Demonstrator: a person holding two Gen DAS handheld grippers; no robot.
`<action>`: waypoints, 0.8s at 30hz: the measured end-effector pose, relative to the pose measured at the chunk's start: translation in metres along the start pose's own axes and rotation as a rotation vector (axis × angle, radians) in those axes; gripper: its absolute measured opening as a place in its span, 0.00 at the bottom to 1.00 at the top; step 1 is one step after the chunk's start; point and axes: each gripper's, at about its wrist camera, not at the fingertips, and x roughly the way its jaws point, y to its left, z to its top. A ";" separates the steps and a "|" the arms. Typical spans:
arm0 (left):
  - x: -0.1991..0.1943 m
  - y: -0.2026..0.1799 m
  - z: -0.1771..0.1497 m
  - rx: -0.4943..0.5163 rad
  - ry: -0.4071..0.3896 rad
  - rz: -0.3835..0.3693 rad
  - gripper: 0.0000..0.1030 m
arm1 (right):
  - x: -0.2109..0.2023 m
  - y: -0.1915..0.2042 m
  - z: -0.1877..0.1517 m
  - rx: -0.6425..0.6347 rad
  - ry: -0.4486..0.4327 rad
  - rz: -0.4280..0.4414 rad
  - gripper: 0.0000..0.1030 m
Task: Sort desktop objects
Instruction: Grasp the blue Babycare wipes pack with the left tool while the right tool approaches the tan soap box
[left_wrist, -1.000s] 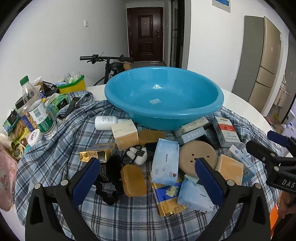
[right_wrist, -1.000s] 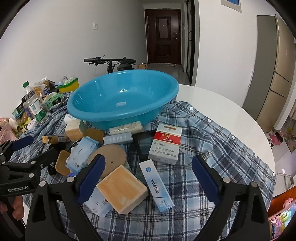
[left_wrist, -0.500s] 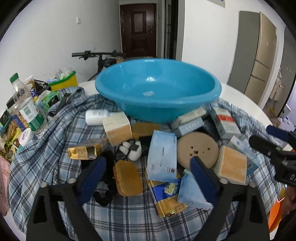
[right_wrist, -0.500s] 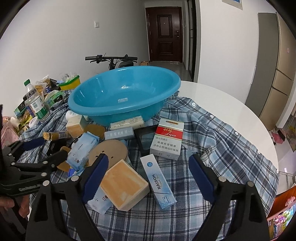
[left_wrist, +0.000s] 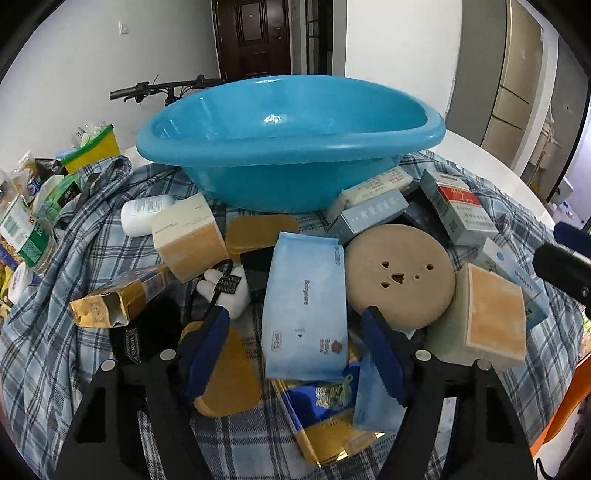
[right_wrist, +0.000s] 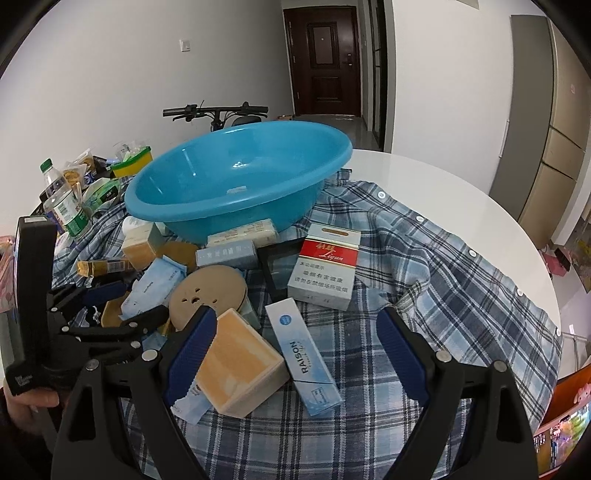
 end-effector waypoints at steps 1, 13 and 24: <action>-0.001 0.001 0.000 -0.008 -0.006 -0.005 0.65 | 0.000 -0.001 0.000 0.002 0.000 -0.001 0.85; -0.029 0.008 -0.019 -0.013 -0.020 -0.011 0.40 | -0.002 -0.001 -0.006 -0.009 0.004 0.021 0.80; -0.004 0.007 -0.024 -0.017 0.038 -0.008 0.48 | -0.004 0.007 -0.008 -0.029 0.008 0.034 0.80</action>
